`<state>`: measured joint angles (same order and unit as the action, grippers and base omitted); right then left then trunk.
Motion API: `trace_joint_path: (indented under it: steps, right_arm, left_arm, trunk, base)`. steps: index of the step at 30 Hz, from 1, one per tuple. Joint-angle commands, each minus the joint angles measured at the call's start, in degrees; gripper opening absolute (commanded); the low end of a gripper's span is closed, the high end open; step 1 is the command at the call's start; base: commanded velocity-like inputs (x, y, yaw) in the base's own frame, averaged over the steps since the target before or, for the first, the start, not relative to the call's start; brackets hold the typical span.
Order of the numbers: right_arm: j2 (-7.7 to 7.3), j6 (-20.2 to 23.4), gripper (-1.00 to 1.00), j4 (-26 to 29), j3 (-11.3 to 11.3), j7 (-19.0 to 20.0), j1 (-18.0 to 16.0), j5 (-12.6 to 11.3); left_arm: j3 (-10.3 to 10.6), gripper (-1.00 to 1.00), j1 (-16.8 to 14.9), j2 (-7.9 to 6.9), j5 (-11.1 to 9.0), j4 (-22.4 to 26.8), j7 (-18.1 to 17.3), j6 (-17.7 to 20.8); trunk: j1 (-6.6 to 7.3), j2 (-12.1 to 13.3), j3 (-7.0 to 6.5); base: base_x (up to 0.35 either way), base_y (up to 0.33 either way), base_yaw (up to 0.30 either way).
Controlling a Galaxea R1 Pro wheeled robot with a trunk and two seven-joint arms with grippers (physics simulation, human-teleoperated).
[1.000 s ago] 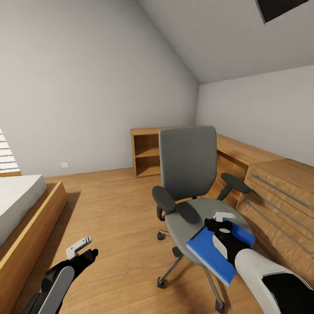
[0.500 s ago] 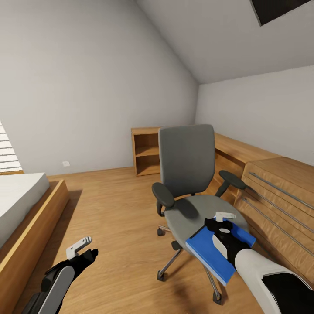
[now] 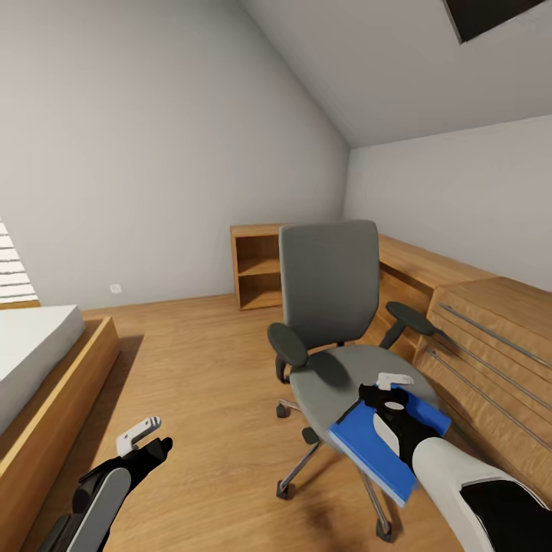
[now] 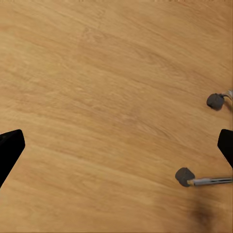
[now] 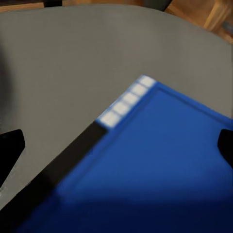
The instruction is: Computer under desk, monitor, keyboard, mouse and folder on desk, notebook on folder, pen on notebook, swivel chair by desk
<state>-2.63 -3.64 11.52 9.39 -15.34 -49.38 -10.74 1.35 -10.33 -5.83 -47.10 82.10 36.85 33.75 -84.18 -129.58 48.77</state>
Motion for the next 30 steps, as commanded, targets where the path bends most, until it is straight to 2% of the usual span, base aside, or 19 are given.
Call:
trace_joint_path:
  steps: [1,14,28,30]
  right_arm:
    - [-0.02,-0.2,1.00,-1.4,-0.2,-0.2,0.0,-1.2]
    - [-0.04,-0.2,1.00,-1.4,-0.2,-0.2,0.0,-1.3]
    - [0.00,-0.4,1.00,-1.4,-0.2,-0.4,0.0,-1.2]
    - [0.00,-0.4,1.00,-1.4,-0.2,-0.4,0.0,-1.2]
  left_arm:
    - [0.1,1.00,0.0,-0.06,-0.5,0.1,0.6,0.0]
    - [0.1,1.00,0.0,-0.06,-0.6,0.1,0.6,0.0]
    - [0.1,1.00,0.0,-0.06,-0.6,0.0,0.7,0.0]
    - [0.1,1.00,0.0,-0.06,-0.6,0.0,0.7,0.0]
  trunk:
    - [-0.02,0.0,0.07]
    - [-0.02,0.0,0.07]
    - [-0.02,0.0,0.07]
    - [0.42,0.8,-0.29]
  base:
    - [0.245,0.000,0.000]
    - [0.188,0.000,0.000]
    - [0.015,0.000,0.000]
    - [0.000,0.000,0.000]
